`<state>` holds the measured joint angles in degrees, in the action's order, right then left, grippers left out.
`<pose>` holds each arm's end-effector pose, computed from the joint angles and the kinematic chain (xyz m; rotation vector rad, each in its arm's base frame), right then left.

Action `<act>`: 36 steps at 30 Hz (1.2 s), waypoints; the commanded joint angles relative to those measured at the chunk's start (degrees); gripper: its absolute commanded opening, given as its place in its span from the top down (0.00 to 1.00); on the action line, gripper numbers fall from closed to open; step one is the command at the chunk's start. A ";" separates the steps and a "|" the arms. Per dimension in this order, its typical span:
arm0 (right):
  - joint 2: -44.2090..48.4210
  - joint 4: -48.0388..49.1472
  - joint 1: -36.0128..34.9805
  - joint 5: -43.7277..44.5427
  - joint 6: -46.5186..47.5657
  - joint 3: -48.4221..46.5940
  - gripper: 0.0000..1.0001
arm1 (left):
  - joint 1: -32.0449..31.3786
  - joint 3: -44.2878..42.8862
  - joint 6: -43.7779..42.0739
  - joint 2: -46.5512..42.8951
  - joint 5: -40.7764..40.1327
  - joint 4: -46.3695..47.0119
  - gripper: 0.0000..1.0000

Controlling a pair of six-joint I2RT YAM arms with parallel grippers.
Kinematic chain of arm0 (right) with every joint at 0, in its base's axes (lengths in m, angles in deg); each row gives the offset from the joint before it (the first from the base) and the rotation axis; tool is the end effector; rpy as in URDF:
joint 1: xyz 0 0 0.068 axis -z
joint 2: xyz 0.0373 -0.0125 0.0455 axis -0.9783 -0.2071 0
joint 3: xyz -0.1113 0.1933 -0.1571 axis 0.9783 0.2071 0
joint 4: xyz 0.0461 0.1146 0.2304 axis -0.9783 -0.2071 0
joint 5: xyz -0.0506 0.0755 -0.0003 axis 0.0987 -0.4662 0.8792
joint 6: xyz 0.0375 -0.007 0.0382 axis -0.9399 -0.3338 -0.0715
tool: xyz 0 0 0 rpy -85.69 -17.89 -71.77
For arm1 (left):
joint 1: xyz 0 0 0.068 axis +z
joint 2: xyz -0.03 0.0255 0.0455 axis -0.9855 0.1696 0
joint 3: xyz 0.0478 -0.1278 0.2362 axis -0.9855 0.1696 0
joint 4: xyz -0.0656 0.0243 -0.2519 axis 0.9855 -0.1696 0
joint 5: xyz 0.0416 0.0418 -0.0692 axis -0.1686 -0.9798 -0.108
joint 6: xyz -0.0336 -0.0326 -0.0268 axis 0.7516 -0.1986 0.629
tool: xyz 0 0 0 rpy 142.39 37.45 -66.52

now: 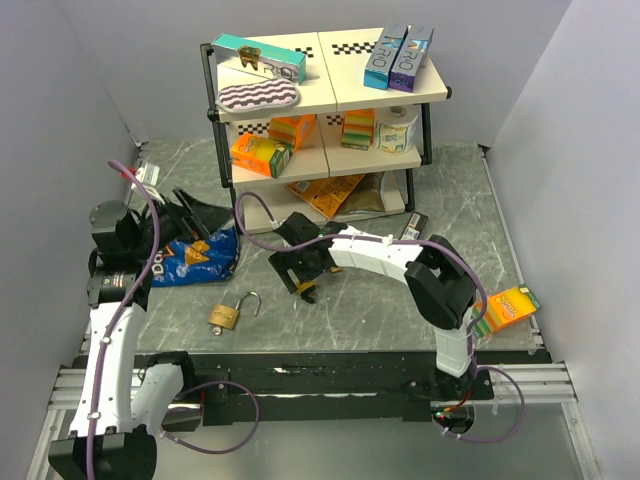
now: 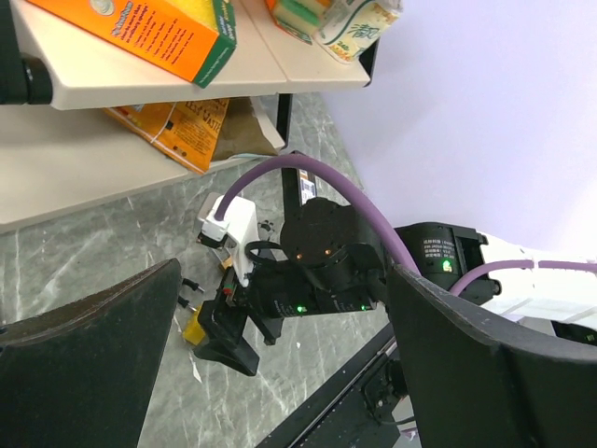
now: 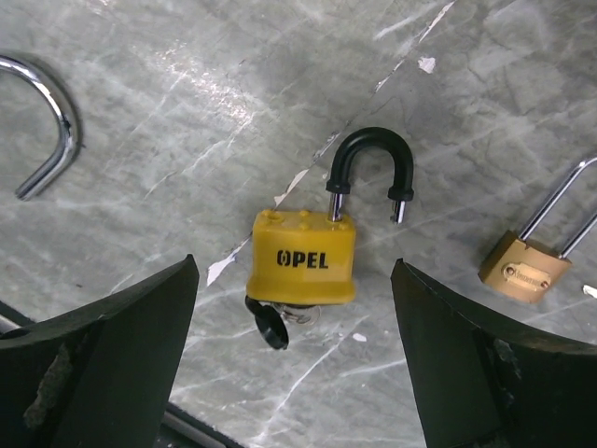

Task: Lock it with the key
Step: Pick up the lock from the center of the board.

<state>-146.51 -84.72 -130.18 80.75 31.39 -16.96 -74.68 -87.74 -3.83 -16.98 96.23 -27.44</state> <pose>0.2473 0.3186 0.1965 -0.9263 2.5592 0.3653 0.1787 -0.0082 0.3702 -0.0650 1.7737 -1.1008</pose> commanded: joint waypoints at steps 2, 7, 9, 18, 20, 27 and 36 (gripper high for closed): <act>-1.80 1.77 0.11 -0.33 0.01 -1.41 0.11 | 0.06 0.09 -0.88 -1.15 0.23 1.08 0.04; -3.73 2.56 0.20 -1.31 -0.60 -1.14 0.16 | 0.06 0.27 -1.14 -1.24 -0.38 0.64 0.04; -4.35 2.56 0.37 -1.57 -0.87 -1.32 0.18 | 0.06 0.27 -1.23 -1.24 -0.56 0.55 0.04; -5.94 2.12 0.72 -1.31 -1.83 -0.79 0.27 | 0.15 0.80 -1.41 -1.33 -1.26 -0.07 0.04; -5.41 1.77 0.81 -1.40 -1.75 -0.09 0.30 | 0.06 0.71 -1.49 -1.15 -1.27 -0.59 0.04; 1.87 2.29 1.60 -1.66 1.14 2.64 0.67 | 0.15 0.19 -1.85 -0.01 -0.39 -2.53 0.04; 13.66 3.53 2.92 -7.88 6.86 6.50 1.00 | 0.94 0.19 0.79 0.08 3.73 3.27 0.04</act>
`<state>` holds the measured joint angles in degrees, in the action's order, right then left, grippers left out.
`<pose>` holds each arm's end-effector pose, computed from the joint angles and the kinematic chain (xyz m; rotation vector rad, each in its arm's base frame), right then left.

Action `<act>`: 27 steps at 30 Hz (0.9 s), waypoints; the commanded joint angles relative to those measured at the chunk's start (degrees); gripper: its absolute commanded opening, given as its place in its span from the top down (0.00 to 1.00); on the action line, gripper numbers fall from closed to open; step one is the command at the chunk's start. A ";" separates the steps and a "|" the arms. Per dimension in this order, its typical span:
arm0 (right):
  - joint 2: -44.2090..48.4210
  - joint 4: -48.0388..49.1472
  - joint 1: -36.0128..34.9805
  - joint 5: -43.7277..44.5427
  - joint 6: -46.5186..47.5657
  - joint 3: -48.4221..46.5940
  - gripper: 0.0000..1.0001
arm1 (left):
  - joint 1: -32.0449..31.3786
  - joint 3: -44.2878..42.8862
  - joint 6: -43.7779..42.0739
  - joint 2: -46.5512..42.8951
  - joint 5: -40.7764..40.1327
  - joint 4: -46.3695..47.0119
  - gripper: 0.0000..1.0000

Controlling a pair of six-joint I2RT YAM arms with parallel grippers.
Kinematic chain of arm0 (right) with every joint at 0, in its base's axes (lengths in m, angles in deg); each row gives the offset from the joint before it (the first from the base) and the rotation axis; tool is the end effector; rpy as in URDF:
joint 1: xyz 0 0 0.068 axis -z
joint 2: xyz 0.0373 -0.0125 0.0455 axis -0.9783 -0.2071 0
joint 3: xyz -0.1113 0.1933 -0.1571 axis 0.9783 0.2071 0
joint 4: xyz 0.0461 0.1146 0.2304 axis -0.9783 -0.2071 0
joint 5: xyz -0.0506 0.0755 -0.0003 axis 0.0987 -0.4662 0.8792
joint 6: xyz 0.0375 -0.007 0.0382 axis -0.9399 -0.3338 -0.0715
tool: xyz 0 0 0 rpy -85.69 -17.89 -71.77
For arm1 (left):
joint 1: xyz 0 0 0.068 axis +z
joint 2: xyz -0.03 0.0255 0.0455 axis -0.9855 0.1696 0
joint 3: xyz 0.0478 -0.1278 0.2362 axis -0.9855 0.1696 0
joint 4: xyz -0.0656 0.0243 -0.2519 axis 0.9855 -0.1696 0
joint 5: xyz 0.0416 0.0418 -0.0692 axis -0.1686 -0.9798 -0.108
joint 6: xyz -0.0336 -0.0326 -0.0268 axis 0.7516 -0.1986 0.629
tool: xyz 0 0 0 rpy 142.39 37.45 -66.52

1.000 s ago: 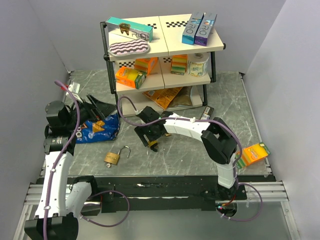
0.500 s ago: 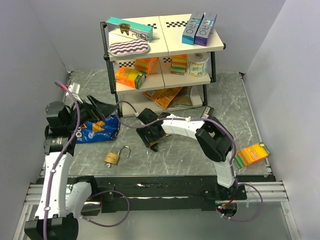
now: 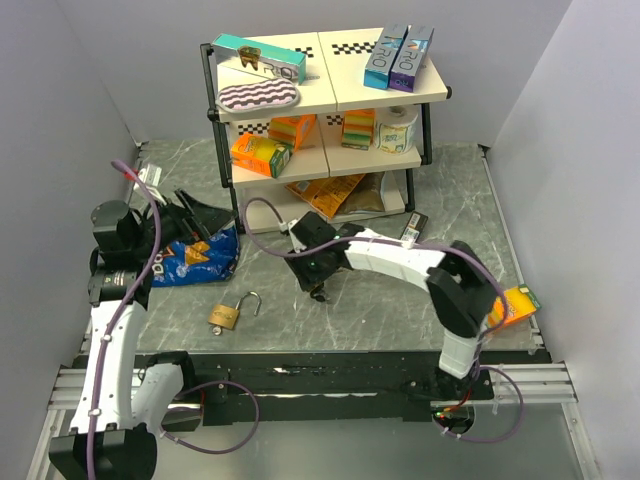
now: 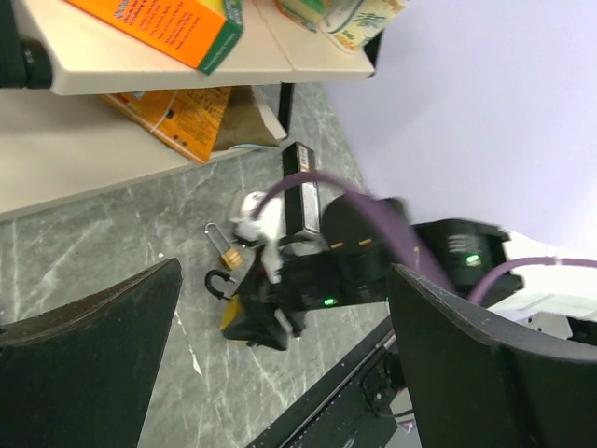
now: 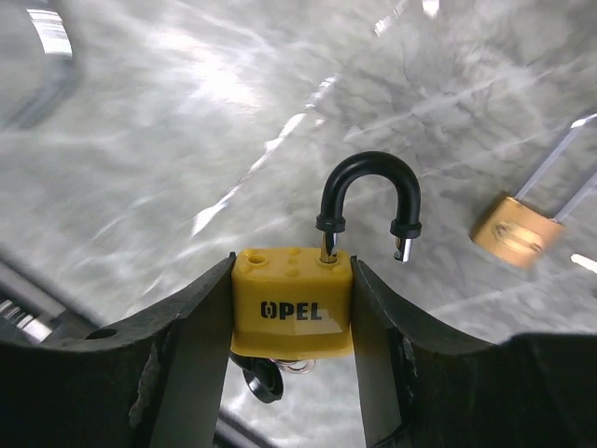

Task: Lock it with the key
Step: Pick up the lock from the center of the board.

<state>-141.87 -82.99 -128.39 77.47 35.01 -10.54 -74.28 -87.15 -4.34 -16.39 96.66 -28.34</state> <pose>0.2410 0.2946 0.1955 -0.9886 2.5476 0.4077 0.1816 -0.0068 0.3635 -0.0796 1.8021 -1.1041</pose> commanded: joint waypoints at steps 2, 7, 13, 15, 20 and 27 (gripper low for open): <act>12.09 1.28 2.53 -6.98 4.81 0.34 1.00 | 0.72 -1.28 -0.54 0.37 4.53 3.03 0.04; 19.22 -0.39 6.83 -21.54 9.29 0.96 1.00 | 0.90 -3.13 -11.60 2.91 16.18 -3.37 0.04; 24.67 -7.59 10.62 -48.23 20.87 -1.32 1.00 | 0.64 0.46 -38.49 -2.60 23.76 -14.88 0.04; 26.08 -10.50 10.62 -53.29 23.18 -1.94 1.00 | 0.11 3.71 -50.53 -4.72 26.06 -16.48 0.04; 26.35 -14.10 10.10 -62.70 25.21 -3.26 1.00 | -8.92 8.20 -65.28 -9.30 23.45 -18.23 0.03; 23.54 -21.05 7.46 -66.49 27.41 -5.63 1.00 | -23.26 11.90 -69.11 -12.37 13.53 -7.11 0.08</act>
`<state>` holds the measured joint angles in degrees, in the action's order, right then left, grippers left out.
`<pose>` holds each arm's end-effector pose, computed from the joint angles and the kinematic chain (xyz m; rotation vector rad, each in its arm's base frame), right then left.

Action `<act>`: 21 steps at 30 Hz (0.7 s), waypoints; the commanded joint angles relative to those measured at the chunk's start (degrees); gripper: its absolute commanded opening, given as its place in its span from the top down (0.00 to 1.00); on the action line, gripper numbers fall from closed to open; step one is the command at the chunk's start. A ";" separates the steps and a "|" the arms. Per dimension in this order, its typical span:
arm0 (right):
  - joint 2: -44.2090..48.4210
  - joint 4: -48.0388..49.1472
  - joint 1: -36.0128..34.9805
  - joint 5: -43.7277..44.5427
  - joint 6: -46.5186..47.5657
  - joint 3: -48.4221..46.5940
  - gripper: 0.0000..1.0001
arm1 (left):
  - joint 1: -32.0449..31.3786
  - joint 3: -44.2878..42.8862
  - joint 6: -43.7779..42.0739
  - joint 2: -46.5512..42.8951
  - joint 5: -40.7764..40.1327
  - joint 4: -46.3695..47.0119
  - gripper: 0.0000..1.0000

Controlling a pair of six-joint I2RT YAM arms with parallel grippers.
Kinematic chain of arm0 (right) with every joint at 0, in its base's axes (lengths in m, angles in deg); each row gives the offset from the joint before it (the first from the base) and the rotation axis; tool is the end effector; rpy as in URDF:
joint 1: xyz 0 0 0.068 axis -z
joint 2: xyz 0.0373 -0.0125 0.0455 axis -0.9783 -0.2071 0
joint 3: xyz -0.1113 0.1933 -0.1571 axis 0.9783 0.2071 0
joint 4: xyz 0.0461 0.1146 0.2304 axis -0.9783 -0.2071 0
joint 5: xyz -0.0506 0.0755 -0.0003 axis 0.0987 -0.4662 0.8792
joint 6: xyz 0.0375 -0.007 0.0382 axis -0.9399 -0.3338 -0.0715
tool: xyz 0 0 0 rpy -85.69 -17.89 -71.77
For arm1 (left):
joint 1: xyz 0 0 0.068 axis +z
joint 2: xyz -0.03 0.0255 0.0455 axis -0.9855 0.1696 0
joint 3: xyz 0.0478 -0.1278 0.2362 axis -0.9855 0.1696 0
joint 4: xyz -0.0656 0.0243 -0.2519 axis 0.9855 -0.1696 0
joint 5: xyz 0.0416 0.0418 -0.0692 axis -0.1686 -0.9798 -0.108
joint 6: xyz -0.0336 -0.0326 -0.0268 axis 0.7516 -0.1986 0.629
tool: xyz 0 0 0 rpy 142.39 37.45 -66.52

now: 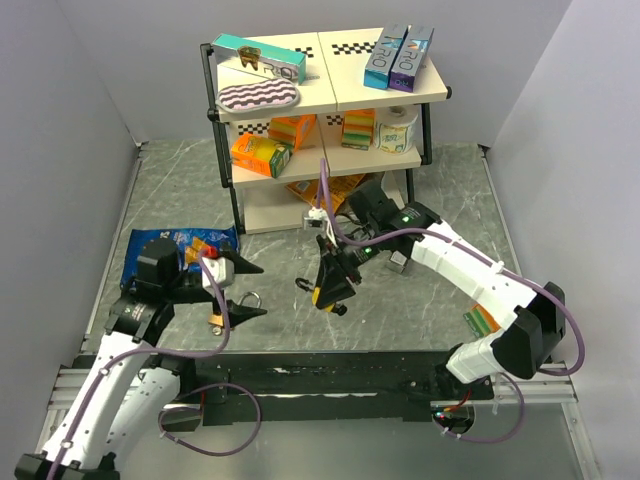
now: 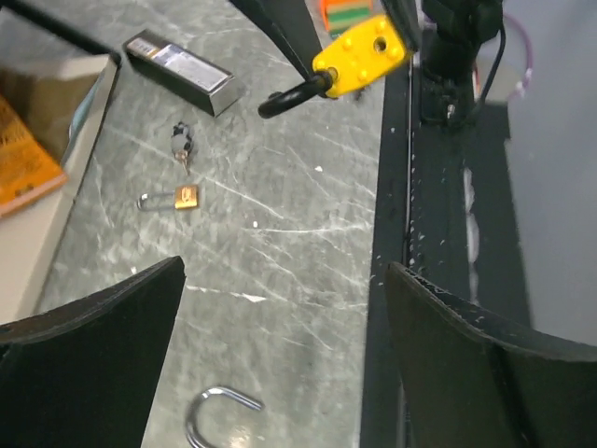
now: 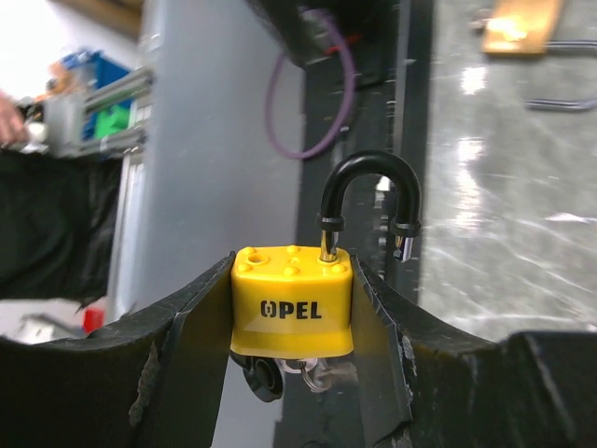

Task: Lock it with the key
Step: Pick up the lock from the center of the board, then lock the lock.

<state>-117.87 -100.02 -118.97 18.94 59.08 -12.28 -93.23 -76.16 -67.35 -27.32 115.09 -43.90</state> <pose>0.1930 0.2091 0.3380 -1.5069 1.8490 1.5517 0.1199 -0.0607 0.3038 1.2069 1.4096 -0.9709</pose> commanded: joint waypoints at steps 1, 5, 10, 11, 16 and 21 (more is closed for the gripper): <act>-0.81 -4.72 -2.66 -8.23 3.26 -3.97 1.00 | -6.93 1.43 -5.66 -1.62 -6.05 9.79 0.09; -1.52 -4.73 -3.72 -10.25 1.50 -4.06 1.00 | -13.01 1.52 -9.78 -1.89 -10.27 11.91 0.18; -2.74 -3.59 -4.16 -11.13 -0.78 -3.45 1.00 | -20.56 0.47 -12.42 -0.22 -12.83 11.39 0.30; -2.92 -3.50 -4.07 -11.57 -1.05 -3.36 1.00 | -21.80 0.03 -12.94 0.31 -13.18 10.86 0.35; -4.42 -3.67 -4.16 -12.71 -2.19 -3.71 1.00 | -30.93 -0.68 -12.94 1.98 -18.01 12.70 0.44; -5.12 -4.29 -4.51 -13.77 -2.28 -3.97 1.00 | -32.71 -0.85 -12.68 3.56 -19.60 13.14 0.48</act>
<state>-122.59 -104.56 -122.91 10.26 57.29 -13.22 -124.84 -74.69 -78.45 -24.52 97.08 -33.50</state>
